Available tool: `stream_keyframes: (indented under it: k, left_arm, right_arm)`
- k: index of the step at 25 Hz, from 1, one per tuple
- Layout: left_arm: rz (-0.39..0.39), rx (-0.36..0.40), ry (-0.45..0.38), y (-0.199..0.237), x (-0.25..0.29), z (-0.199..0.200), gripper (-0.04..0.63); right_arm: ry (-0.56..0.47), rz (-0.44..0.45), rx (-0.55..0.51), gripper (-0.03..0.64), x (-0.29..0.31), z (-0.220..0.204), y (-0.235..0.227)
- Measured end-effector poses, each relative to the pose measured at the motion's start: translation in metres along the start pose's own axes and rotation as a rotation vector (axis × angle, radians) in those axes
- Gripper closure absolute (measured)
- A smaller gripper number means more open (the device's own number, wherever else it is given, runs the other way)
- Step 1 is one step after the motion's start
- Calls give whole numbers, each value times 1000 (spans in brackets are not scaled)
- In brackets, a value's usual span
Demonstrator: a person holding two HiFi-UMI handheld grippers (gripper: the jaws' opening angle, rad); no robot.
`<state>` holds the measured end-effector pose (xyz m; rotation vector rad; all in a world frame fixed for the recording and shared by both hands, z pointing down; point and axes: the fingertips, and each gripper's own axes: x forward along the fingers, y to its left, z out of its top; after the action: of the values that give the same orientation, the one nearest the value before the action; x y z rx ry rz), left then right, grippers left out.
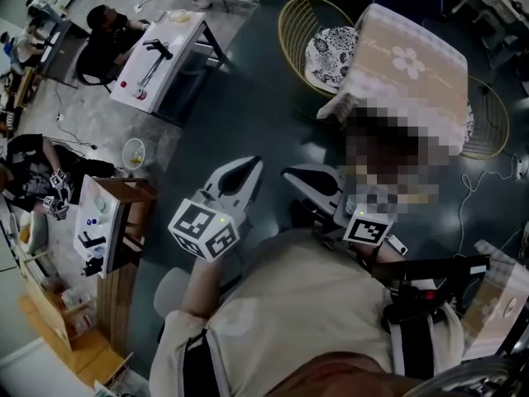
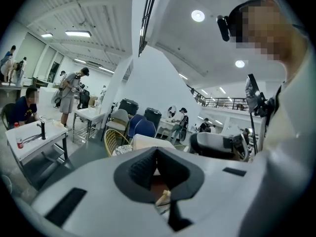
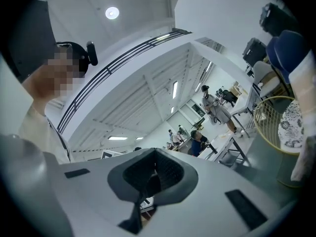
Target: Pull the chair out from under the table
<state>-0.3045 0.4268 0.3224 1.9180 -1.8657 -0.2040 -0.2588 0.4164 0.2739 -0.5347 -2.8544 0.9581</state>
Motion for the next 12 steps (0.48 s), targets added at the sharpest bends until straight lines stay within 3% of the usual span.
stream_keyframes:
  k: [6, 12]
  left_arm:
    - [-31, 33, 48, -1, 85, 33, 589]
    - [-57, 88, 108, -6, 127, 55, 589]
  right_arm:
    - [-75, 21, 21, 607, -22, 59, -60]
    - [-178, 51, -17, 606, -36, 109, -82]
